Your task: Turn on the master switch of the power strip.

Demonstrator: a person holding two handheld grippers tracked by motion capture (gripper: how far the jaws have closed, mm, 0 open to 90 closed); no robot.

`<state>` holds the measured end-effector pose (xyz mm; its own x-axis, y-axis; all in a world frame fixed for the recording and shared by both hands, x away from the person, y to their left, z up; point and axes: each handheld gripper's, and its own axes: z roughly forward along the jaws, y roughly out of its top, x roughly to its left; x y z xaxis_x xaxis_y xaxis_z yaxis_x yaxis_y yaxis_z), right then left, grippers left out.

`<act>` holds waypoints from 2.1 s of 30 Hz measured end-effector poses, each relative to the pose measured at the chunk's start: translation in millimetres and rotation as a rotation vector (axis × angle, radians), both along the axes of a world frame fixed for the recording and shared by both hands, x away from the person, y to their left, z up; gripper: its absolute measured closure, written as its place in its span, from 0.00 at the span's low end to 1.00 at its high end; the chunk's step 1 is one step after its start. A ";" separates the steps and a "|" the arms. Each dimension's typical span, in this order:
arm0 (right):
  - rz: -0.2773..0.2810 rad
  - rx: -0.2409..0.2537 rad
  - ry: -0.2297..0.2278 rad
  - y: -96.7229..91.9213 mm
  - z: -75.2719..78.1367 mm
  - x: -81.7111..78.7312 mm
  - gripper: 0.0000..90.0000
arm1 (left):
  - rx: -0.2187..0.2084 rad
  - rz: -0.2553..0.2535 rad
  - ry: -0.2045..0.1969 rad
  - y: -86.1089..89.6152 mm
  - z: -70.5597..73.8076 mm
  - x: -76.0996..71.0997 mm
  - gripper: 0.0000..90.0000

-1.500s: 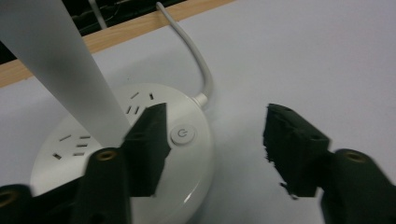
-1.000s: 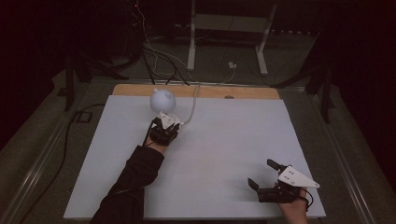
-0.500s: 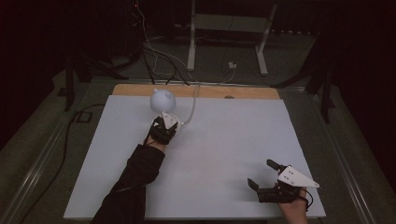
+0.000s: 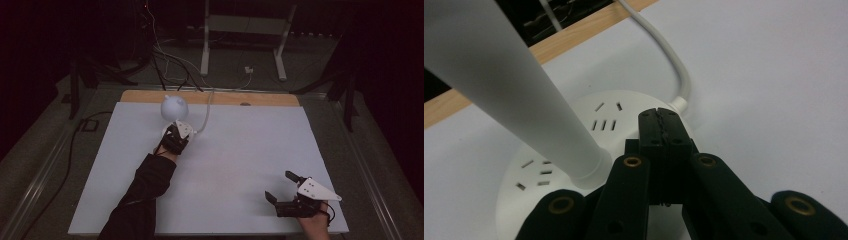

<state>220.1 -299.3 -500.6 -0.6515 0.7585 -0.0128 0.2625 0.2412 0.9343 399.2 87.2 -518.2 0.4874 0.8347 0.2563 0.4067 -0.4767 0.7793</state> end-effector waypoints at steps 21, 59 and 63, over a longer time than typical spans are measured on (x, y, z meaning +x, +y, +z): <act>0.003 -0.005 0.003 0.5 0.0 -0.3 0.00 | 0.086 -0.043 0.024 -3.9 2.8 3.5 1.00; 0.001 -0.003 0.004 -0.1 -0.2 0.1 0.00 | 0.033 -0.047 -0.004 0.8 8.5 1.6 1.00; -0.001 -0.002 0.007 -0.9 -0.5 0.8 0.00 | 0.031 -0.075 -0.004 1.5 11.4 -1.4 1.00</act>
